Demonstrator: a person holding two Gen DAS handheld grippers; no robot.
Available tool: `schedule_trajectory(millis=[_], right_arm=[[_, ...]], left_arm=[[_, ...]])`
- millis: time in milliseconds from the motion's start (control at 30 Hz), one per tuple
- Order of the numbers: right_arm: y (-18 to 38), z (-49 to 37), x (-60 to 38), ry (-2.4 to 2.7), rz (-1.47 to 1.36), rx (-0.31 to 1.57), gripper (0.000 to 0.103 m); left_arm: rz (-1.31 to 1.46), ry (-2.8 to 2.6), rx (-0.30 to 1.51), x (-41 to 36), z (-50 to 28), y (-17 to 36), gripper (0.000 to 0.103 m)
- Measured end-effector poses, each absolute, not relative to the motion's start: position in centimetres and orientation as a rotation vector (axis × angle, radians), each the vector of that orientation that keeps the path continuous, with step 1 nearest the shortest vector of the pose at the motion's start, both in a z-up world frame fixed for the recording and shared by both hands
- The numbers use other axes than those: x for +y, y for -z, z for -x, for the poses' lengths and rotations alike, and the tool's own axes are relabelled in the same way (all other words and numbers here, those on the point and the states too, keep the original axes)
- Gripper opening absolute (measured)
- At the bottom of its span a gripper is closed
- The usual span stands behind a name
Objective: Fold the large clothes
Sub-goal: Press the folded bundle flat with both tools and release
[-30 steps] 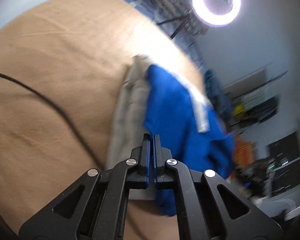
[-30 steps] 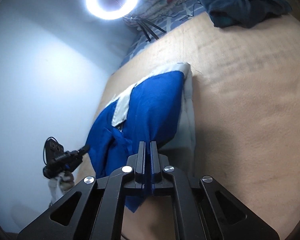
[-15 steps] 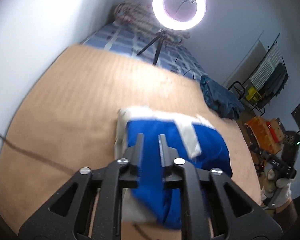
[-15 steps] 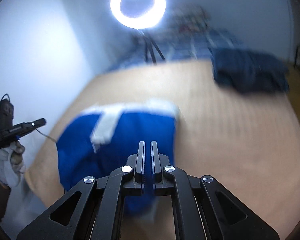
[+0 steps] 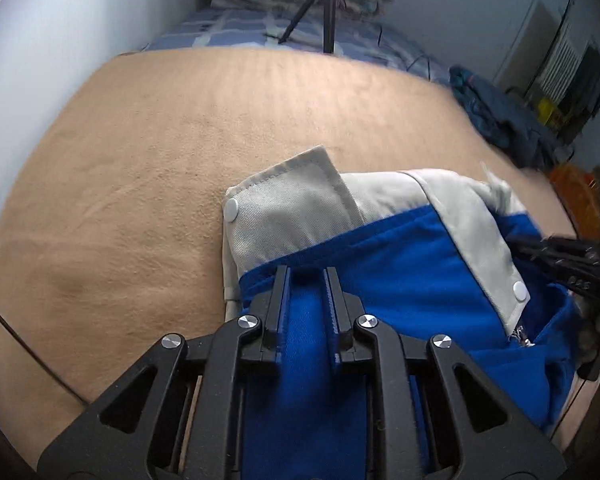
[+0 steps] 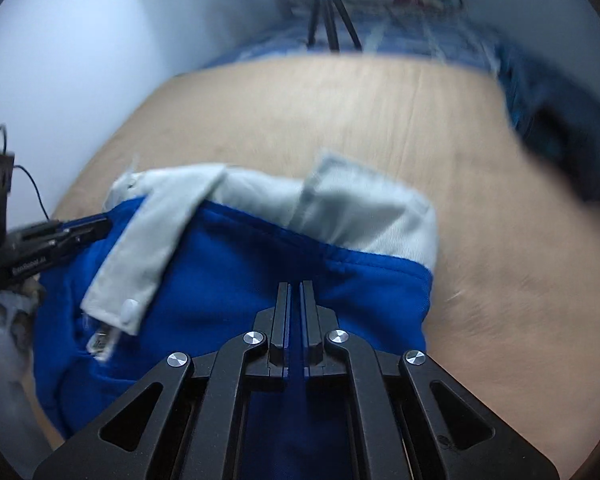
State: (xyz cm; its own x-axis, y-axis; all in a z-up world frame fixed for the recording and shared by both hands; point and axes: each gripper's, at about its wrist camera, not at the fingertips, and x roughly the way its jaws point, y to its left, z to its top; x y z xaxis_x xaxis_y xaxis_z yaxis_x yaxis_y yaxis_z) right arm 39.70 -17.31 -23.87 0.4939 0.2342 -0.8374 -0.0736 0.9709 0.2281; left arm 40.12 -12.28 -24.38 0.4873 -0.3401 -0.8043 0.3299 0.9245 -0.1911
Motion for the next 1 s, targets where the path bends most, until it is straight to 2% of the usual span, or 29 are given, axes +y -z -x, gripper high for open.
schedule_trajectory(millis=[167,200,333,500,667,767,900,933,1000], right_arm=[[21.3,-38.7,-17.7,-0.167,-0.139,1.038,0.000],[20.6,-38.2,-17.6,-0.167,-0.129,1.023,0.004],[17.9,-32.9,-18.2,-0.225,-0.157,0.959,0.004],[19.4,-28.5,-18.1,-0.227,-0.198,0.989,0.004],[23.7,-27.1,-19.2,-0.201,-0.344,1.042,0.004],[24.3,-27.1,-19.7,-0.199,-0.390,1.035,0.004],[22.2,-26.5,-19.1,-0.194,-0.289,1.060,0.004],[21.4,-26.1,-19.1,-0.196,-0.281,1.044,0.004],[19.9,-25.3,-19.5,-0.211,-0.299,0.996,0.007]], left_arm=[[0.067,0.415,0.984,-10.6,-39.7,21.8,0.018],[0.076,0.422,0.964,-10.1,-39.1,21.0,0.018],[0.095,0.491,0.912,-8.3,-35.3,18.5,0.018],[0.061,0.485,0.970,-7.9,-32.9,21.1,0.018],[0.120,0.467,1.021,-7.2,-32.4,25.1,0.018],[0.123,0.463,1.019,-7.1,-32.2,25.1,0.018],[0.114,0.472,1.035,-6.2,-31.5,24.0,0.018],[0.136,0.471,1.032,-5.5,-31.2,23.5,0.020],[0.203,0.471,1.026,-4.1,-30.9,22.8,0.036]])
